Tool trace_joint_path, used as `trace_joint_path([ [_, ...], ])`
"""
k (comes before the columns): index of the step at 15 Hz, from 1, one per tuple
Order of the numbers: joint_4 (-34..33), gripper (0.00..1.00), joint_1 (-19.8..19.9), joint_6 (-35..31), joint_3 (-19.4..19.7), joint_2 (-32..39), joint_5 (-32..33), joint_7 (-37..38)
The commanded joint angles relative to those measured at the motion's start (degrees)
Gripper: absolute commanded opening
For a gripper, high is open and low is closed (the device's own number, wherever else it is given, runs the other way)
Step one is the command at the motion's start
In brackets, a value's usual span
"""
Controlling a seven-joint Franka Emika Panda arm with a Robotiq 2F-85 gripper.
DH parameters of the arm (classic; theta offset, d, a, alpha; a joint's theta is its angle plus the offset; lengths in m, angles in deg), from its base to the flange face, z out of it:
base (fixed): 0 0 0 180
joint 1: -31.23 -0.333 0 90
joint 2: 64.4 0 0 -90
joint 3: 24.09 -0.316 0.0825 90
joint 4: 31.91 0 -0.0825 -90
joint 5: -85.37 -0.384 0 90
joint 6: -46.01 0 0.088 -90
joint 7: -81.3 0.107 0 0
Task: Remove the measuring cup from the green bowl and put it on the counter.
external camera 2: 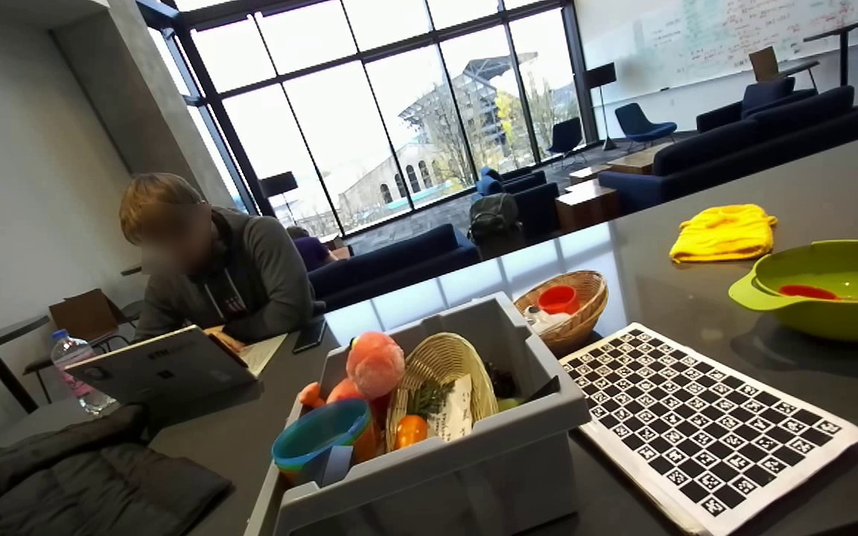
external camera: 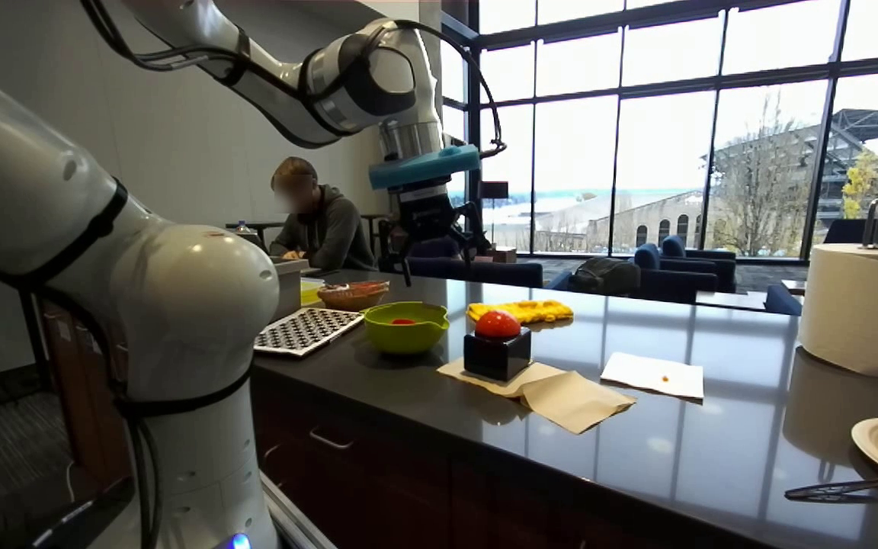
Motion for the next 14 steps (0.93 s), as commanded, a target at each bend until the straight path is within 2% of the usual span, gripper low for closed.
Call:
trace_joint_path([
  [1,-0.1,1.00,-1.1,-1.1,-0.7,0.7,0.0,-1.6],
  [5,-0.1,1.00,-5.8,-4.4,-2.0,0.9,-1.5,-5.4],
  [10,0.1,1.00,-14.2,-11.8,-4.1,1.8,-5.3,-11.3],
  [14,0.0,1.00,-20.7,-15.1,-5.4,3.7,-8.5,-17.8],
])
